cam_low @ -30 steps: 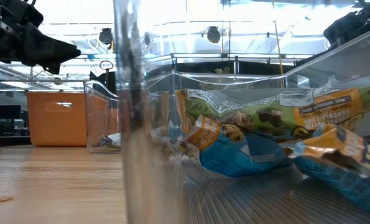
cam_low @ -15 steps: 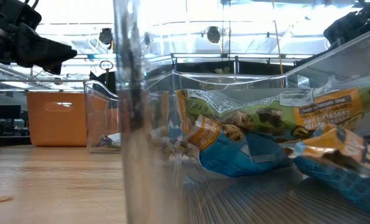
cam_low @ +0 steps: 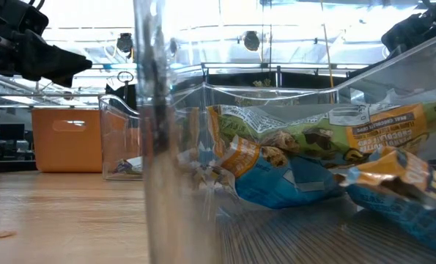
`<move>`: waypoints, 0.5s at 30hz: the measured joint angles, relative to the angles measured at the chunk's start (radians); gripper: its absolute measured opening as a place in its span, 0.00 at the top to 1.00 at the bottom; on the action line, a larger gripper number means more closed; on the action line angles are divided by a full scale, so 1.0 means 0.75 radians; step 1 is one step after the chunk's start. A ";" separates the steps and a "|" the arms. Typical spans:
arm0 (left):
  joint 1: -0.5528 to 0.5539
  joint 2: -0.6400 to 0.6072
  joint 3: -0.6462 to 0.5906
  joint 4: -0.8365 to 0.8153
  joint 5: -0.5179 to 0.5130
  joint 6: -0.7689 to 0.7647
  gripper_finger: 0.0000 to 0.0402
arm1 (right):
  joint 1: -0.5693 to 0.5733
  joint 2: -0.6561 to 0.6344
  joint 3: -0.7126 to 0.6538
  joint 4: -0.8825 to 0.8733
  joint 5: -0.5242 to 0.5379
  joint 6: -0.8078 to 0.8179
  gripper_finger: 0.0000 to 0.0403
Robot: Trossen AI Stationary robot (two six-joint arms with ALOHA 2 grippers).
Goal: Pick and place Granola Bars by type
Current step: Return to Home Position
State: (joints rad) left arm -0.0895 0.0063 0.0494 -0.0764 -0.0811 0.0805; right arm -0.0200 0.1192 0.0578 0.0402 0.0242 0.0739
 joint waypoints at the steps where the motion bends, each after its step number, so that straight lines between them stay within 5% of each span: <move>1: 0.000 0.000 0.000 0.000 -0.001 0.006 0.78 | 0.000 0.000 0.000 0.000 0.000 0.000 0.78; 15: 0.000 0.000 -0.003 0.015 -0.009 -0.014 0.78 | 0.000 0.000 0.000 0.000 0.000 0.000 0.78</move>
State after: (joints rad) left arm -0.0895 0.0063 0.0475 -0.0652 -0.0882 0.0704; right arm -0.0199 0.1192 0.0578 0.0399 0.0242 0.0739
